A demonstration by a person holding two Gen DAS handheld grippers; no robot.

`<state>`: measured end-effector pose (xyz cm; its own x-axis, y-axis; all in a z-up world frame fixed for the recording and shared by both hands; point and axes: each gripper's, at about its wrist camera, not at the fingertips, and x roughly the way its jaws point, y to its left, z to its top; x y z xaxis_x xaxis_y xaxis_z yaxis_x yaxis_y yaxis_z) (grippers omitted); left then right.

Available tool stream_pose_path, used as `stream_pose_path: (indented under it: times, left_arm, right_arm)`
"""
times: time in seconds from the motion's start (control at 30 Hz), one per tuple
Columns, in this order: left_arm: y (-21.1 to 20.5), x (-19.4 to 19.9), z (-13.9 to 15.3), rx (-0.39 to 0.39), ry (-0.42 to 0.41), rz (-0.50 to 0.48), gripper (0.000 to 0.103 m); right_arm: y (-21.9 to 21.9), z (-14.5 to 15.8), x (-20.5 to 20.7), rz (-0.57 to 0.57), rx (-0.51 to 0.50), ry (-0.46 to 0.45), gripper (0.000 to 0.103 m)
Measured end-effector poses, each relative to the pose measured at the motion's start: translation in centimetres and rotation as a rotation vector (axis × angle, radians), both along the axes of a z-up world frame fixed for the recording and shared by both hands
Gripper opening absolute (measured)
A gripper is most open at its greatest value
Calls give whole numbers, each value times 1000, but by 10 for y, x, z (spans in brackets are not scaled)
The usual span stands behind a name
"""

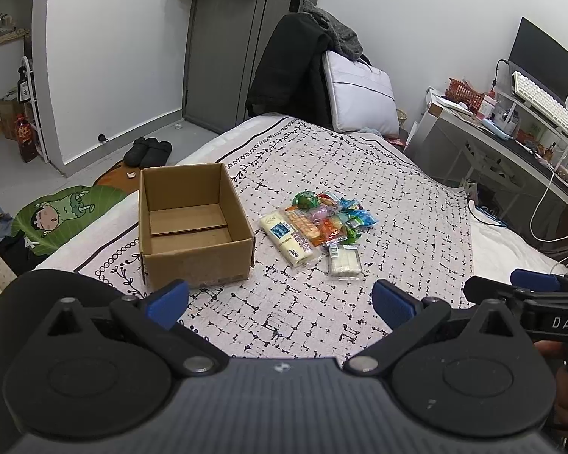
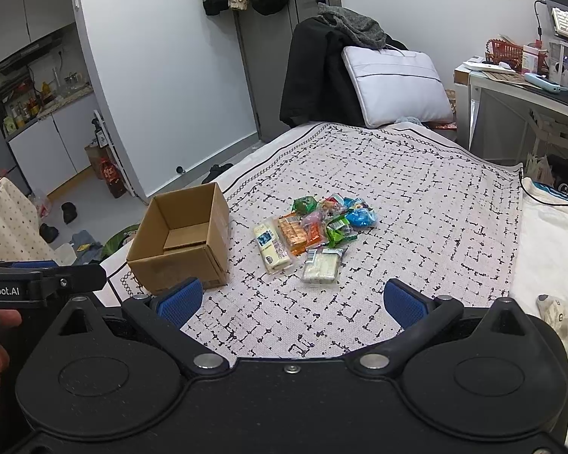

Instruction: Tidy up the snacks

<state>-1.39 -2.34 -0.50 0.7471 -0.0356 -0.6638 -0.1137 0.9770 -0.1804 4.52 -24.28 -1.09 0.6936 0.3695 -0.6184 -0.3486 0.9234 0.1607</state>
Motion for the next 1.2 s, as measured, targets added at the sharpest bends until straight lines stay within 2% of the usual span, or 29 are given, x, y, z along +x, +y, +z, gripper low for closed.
stream_pose_path:
  times: [0.77,1.2]
  left_arm:
    - [7,9,1,-37,-10,6,103]
    - [3,26,-5,-35,6,0,103]
  right_arm:
    - [0,-6,9,-2,17,23,103]
    - [-5,-16,29,-13,37,42,103]
